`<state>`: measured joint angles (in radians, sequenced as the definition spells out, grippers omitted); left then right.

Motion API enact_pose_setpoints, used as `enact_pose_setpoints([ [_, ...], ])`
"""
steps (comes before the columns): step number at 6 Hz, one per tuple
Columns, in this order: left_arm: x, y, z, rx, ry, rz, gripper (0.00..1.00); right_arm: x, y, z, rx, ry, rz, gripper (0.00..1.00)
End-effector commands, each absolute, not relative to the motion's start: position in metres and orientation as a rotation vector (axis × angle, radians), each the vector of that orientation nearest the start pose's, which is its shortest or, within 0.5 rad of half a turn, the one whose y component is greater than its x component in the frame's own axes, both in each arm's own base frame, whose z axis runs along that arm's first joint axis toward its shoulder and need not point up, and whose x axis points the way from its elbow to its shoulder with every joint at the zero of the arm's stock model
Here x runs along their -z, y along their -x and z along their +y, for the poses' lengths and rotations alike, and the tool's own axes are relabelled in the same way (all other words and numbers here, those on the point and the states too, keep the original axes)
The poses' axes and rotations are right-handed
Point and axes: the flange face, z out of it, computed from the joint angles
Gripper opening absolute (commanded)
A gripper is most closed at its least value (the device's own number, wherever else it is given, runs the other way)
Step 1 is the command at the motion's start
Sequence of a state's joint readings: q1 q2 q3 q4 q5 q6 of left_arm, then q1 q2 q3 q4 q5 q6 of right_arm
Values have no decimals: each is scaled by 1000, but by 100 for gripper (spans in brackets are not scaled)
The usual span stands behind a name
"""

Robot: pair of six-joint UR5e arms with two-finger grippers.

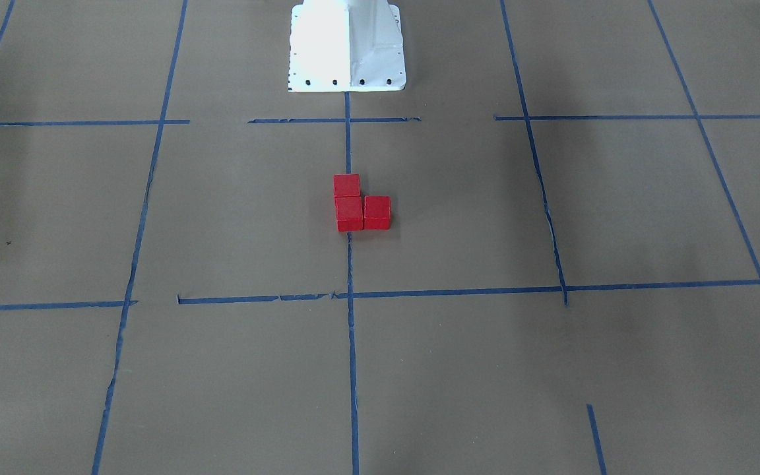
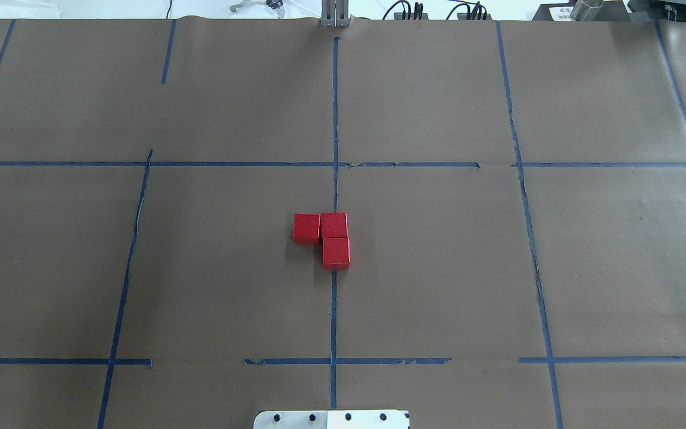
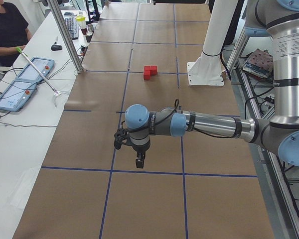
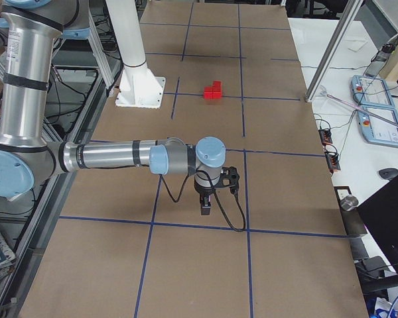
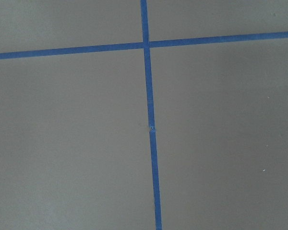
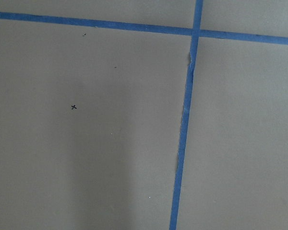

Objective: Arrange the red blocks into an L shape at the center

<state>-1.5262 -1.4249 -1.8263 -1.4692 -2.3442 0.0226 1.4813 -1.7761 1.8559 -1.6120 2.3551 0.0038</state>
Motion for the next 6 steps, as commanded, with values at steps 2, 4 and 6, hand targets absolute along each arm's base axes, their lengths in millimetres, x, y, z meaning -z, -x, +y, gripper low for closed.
enact_pose_setpoints([
  [2,-638,44,-427,-53,48,776,100,-605,-35,-412,81,-26,-790,100],
  [4,-640,44,-426,-52,51,774,100,-598,-53,-406,41,-46,-789,100],
  [6,-637,43,-428,-56,46,774,100,-594,-53,-408,32,-19,-781,100],
])
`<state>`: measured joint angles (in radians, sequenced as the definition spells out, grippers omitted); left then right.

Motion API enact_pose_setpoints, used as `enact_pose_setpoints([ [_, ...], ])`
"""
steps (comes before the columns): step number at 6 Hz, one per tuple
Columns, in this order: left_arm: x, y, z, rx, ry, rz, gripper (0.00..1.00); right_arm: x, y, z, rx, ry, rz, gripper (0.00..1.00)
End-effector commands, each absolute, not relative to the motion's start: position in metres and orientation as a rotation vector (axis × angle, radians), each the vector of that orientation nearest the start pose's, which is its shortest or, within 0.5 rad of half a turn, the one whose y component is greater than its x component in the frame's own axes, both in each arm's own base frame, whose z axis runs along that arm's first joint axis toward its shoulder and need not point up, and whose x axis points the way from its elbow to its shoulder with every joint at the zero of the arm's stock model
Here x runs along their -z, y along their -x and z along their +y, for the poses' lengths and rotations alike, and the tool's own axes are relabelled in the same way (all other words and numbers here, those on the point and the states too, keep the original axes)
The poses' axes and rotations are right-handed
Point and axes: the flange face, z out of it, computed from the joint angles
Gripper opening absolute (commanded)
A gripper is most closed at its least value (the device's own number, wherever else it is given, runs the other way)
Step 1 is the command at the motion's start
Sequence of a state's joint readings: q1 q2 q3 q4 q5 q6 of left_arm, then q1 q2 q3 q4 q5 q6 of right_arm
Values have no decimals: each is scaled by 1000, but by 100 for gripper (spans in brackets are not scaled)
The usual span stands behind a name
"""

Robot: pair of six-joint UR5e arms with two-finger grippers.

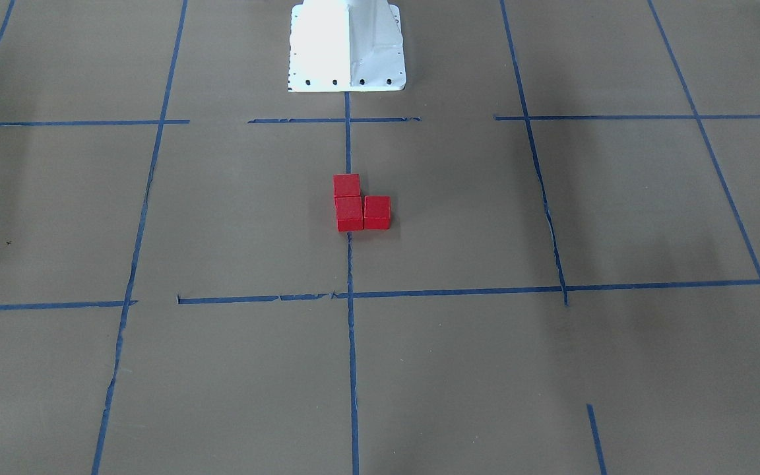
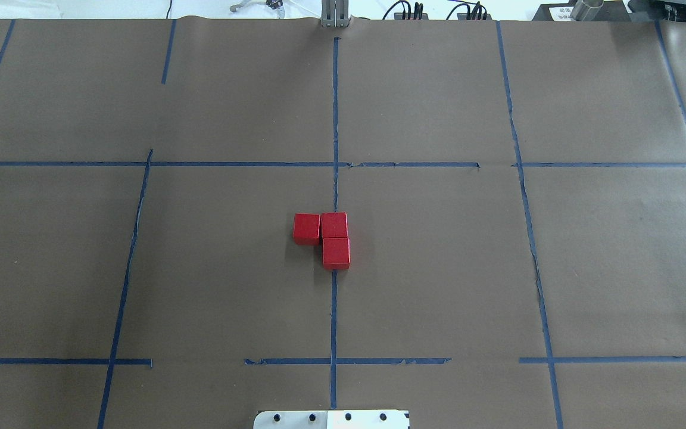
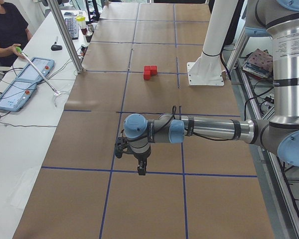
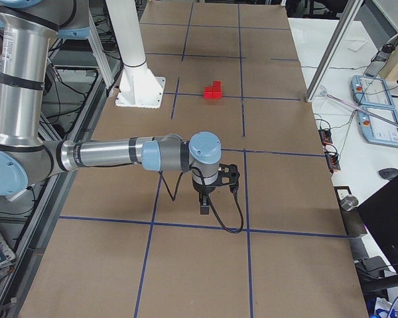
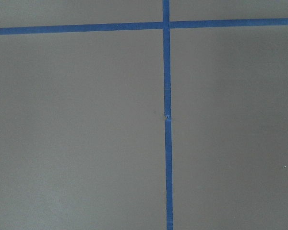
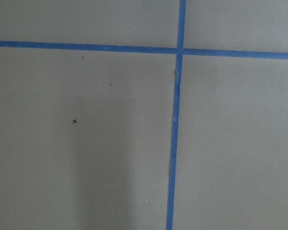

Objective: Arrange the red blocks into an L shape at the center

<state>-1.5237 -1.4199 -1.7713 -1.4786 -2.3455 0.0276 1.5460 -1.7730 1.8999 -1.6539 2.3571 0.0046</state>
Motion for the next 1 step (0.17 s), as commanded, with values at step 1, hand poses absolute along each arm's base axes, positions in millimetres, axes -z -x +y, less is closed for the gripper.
enact_pose_setpoints([
  [1,-631,43,-431,-61,34,776,100,-595,-53,-407,31,-18,-781,100],
])
